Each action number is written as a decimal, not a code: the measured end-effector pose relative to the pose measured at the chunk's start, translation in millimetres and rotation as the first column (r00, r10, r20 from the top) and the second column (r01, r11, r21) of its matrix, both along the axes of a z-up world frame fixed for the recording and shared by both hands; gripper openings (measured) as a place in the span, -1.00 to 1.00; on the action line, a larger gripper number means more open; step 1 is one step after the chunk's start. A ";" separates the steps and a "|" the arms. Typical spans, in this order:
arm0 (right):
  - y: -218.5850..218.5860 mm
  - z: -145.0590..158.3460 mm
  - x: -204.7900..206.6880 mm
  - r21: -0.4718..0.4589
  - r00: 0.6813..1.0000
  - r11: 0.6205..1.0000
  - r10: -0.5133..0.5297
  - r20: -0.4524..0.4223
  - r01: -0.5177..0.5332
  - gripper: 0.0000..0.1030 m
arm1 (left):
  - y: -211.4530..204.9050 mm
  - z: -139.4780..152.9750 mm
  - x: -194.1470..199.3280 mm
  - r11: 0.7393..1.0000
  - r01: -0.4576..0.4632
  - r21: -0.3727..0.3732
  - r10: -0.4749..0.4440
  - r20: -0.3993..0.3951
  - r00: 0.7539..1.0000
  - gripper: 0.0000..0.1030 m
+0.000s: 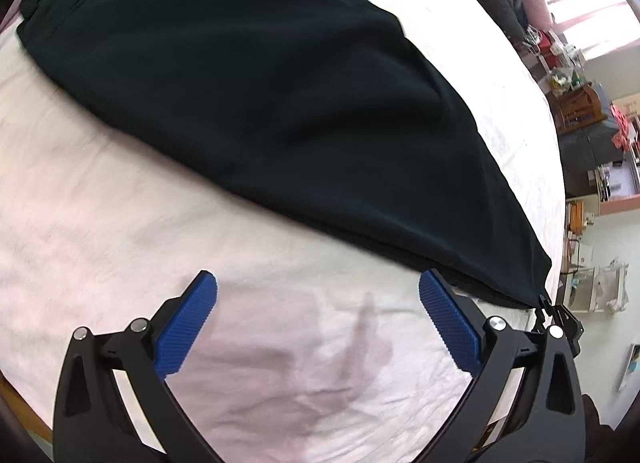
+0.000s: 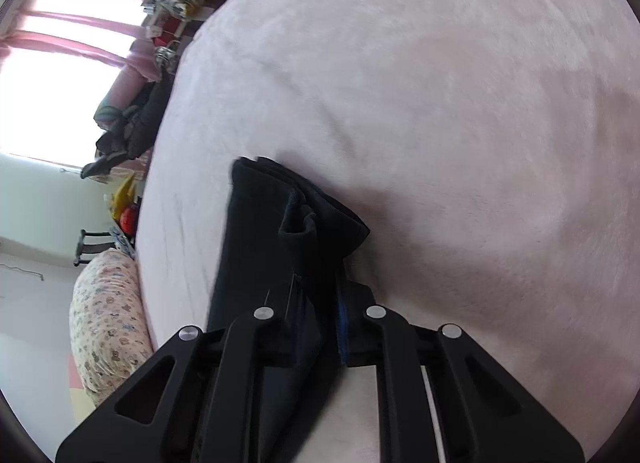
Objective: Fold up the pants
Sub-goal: 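Grasp the black trouser leg end with the right gripper, then lift the held leg end with the right gripper and fold it over the trousers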
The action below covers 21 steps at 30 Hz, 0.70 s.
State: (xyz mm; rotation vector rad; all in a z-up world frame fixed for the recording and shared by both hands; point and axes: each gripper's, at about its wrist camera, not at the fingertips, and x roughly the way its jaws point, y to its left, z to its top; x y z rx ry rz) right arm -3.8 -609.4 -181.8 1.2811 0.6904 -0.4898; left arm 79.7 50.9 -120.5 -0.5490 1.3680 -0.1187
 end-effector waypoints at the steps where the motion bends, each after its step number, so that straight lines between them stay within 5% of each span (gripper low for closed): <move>1: 0.4 2.0 1.0 -0.001 1.000 1.000 0.001 0.008 -0.001 -0.77 | 1.7 -0.1 -1.9 1.000 -0.009 -0.003 0.009 -0.001 1.000 0.96; 21: 44.1 72.8 51.8 -0.042 0.954 0.983 0.184 0.238 -0.179 -0.79 | 41.6 -0.8 -23.9 0.997 -0.070 -0.026 0.070 0.000 0.998 0.96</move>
